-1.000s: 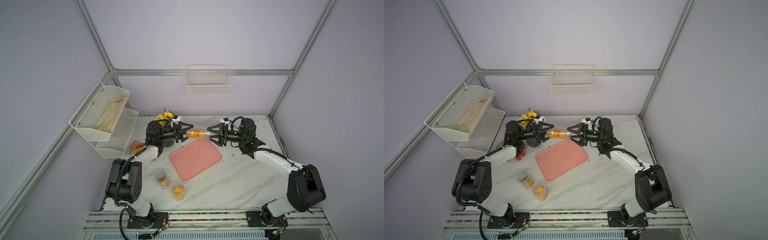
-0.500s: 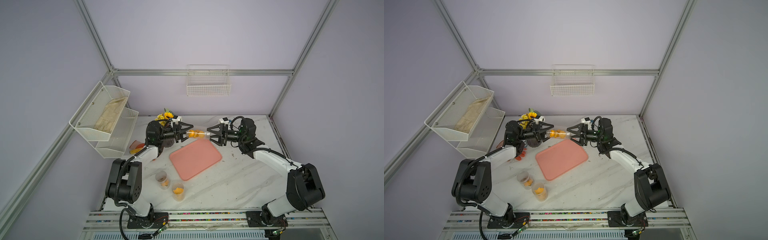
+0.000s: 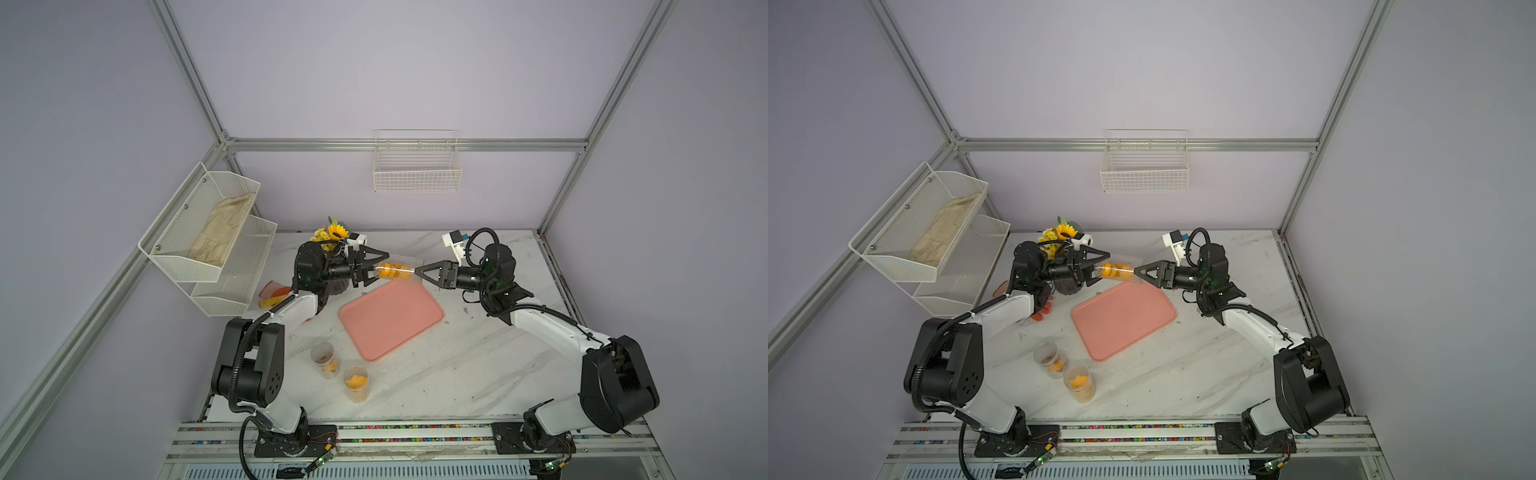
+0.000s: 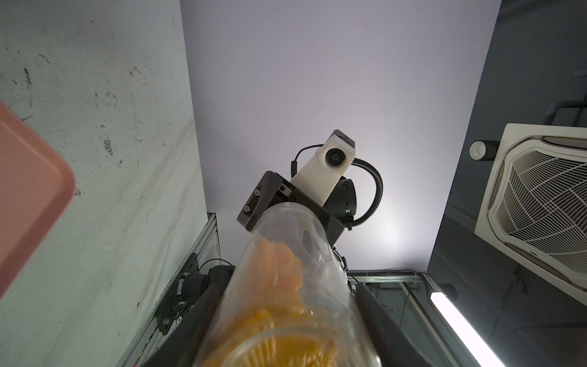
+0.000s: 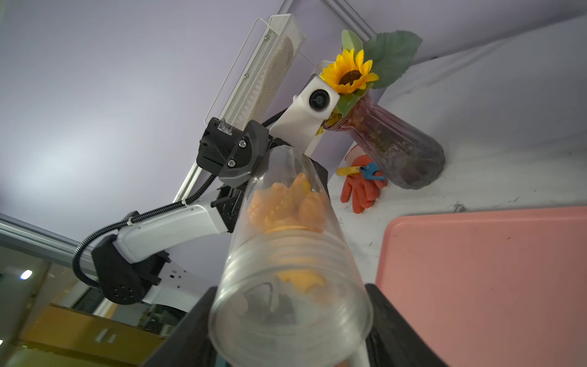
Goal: Pour the cookies out of the jar
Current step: Unscrew the lid from the jar.
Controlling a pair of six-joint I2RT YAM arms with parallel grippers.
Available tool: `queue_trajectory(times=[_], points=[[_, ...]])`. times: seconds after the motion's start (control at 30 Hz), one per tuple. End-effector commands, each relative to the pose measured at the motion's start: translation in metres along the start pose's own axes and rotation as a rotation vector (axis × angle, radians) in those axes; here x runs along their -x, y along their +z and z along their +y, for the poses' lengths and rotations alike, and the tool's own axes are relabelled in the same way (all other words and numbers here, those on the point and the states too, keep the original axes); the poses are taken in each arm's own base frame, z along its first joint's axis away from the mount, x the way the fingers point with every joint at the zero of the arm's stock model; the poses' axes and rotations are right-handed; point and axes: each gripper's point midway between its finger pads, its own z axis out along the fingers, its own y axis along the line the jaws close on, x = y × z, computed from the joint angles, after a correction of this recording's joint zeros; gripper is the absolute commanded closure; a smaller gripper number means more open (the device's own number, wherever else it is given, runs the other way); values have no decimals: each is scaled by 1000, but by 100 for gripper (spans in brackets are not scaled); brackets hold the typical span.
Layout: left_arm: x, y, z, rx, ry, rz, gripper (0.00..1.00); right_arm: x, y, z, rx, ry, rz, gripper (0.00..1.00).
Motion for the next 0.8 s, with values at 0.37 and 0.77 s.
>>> queue_trajectory(times=[0.37,0.77], points=[[6,-2,-32,-37,108,-22,44,-31,-11,10,-79,-1082,182,38],[8,-1,-24,-28,89,-12,44,-37,-34,11,-281,-1533,339,36]])
